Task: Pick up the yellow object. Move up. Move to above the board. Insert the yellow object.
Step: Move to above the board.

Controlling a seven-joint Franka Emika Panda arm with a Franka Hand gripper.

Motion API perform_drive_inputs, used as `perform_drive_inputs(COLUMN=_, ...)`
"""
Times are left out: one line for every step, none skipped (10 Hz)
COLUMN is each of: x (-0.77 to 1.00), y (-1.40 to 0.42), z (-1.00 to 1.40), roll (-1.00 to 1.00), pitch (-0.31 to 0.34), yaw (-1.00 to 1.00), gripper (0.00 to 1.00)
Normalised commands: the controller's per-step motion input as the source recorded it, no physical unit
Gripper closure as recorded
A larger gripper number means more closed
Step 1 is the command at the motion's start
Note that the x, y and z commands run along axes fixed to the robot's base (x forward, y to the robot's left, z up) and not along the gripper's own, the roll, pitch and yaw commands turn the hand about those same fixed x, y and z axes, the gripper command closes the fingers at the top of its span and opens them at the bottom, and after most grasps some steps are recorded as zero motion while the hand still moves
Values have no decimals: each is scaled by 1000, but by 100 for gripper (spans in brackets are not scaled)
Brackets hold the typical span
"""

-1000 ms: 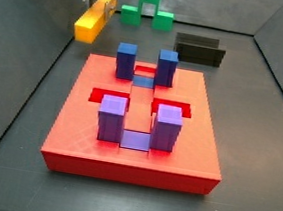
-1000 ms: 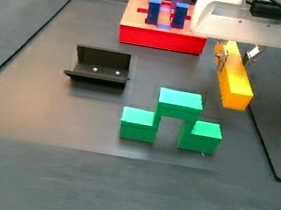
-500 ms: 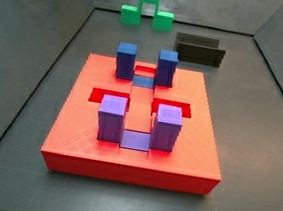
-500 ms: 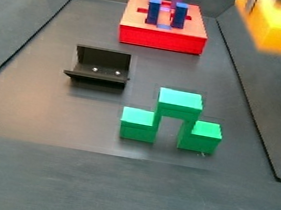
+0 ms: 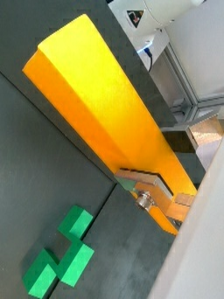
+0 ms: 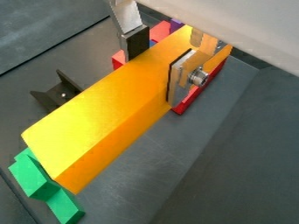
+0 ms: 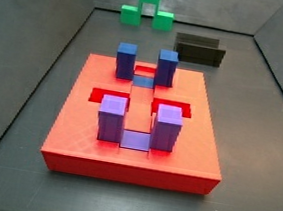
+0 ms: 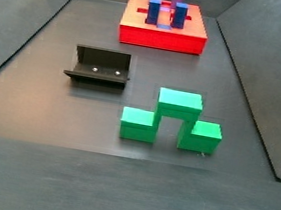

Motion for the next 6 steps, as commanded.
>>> perform_drive_inputs(x=774, y=-1400, z=222, roll=22, pitch=59, yaw=139, gripper=100)
perform_drive_inputs(x=777, y=-1400, z=197, roll=83, pitch=74, yaw=127, gripper=100)
perform_drive_inputs(x=802, y=-1400, z=186, roll=117, pitch=115, yaw=118, gripper=100)
perform_drive_inputs(x=858, y=-1400, z=188, roll=-9, pitch=139, yaw=50, gripper=100)
perform_drive_inputs(x=868, y=-1400, z=199, roll=-29, pitch=147, yaw=17, gripper=100)
perform_drive_inputs(x=862, y=-1400, z=215, roll=-1, pitch=140, yaw=10, gripper=100)
